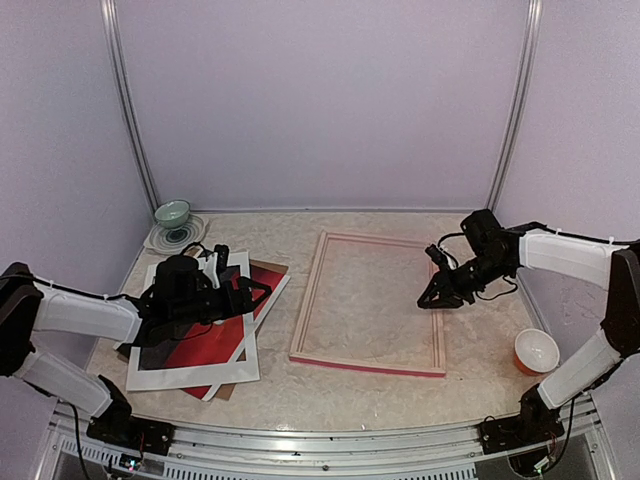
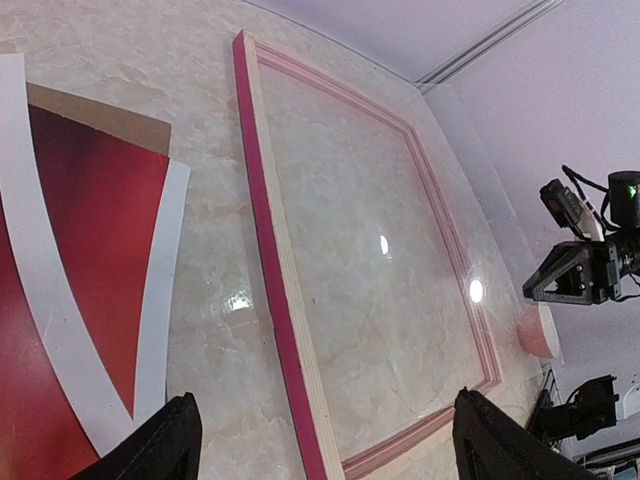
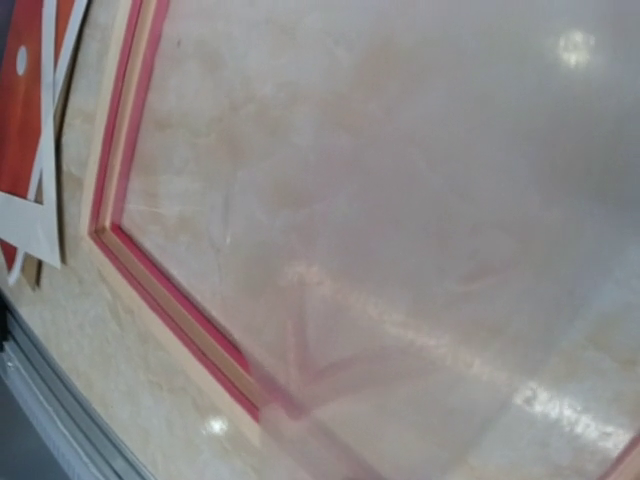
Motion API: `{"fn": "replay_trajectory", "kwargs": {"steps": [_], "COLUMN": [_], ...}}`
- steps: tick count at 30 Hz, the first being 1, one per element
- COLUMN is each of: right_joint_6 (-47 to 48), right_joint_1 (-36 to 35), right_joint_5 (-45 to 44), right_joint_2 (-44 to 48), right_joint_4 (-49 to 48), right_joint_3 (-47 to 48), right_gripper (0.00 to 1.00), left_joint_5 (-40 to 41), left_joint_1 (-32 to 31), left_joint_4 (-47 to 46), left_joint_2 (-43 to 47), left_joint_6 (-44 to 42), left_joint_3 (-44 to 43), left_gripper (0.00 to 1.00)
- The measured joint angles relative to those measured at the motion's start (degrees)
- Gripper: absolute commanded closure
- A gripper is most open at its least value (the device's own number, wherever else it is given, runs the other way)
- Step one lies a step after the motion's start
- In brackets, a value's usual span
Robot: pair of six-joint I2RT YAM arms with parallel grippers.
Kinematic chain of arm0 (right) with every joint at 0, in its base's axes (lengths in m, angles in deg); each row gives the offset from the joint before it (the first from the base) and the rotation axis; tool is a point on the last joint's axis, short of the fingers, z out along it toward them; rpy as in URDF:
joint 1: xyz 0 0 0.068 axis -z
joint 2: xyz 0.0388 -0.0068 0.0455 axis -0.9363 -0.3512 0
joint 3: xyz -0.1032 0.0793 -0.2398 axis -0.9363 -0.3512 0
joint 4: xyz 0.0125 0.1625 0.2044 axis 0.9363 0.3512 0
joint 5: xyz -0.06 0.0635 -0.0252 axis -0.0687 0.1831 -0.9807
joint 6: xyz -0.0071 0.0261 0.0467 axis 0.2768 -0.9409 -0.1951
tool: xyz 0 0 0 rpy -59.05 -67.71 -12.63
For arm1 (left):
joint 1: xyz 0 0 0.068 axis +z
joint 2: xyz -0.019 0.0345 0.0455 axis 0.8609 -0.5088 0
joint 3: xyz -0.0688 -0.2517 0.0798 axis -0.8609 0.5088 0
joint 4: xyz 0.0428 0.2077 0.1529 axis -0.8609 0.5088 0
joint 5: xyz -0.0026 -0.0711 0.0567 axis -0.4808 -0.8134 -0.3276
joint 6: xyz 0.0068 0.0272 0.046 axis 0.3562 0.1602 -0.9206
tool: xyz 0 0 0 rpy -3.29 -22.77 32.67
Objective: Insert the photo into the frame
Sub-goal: Place the glass panel at the frame body.
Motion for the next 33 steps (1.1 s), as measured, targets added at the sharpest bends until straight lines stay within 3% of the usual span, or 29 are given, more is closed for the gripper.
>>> {"fn": "replay_trajectory", "kwargs": {"steps": [10,15,21,33], "right_joint_6": [-4.4,-6.1,-7.8,-12.1], "right_joint_1": [0.0,0.0,0.6,2.3], "right_joint_5": [-2.6,-4.1,-5.4,-6.1], "right_joint_2": [-1.5,-2.0,-2.0,-2.0], "right_joint_4": [-6.4,-9.1,-12.4,-22.1], "right_joint_3": [-3.8,-4.8,-6.0,-9.9], "right_gripper": [0.56,0.5,0.35,0.3], "left_joint_5": [0.4,0.5,1.0,2.0], "left_joint_1": [-1.5,-2.0,-2.5,-3.4], "left_joint_4": [0.1,0.1,0.1,0.1], "left_joint_2": [-1.3,-1.6,-1.6,-1.6], "left_joint_6": [0.5,0.7,0.8,1.1], "left_joint_3": [-0.9,-1.3,-1.6,-1.6], "left_gripper": [0.14,0.14,0.14,0.14]}}
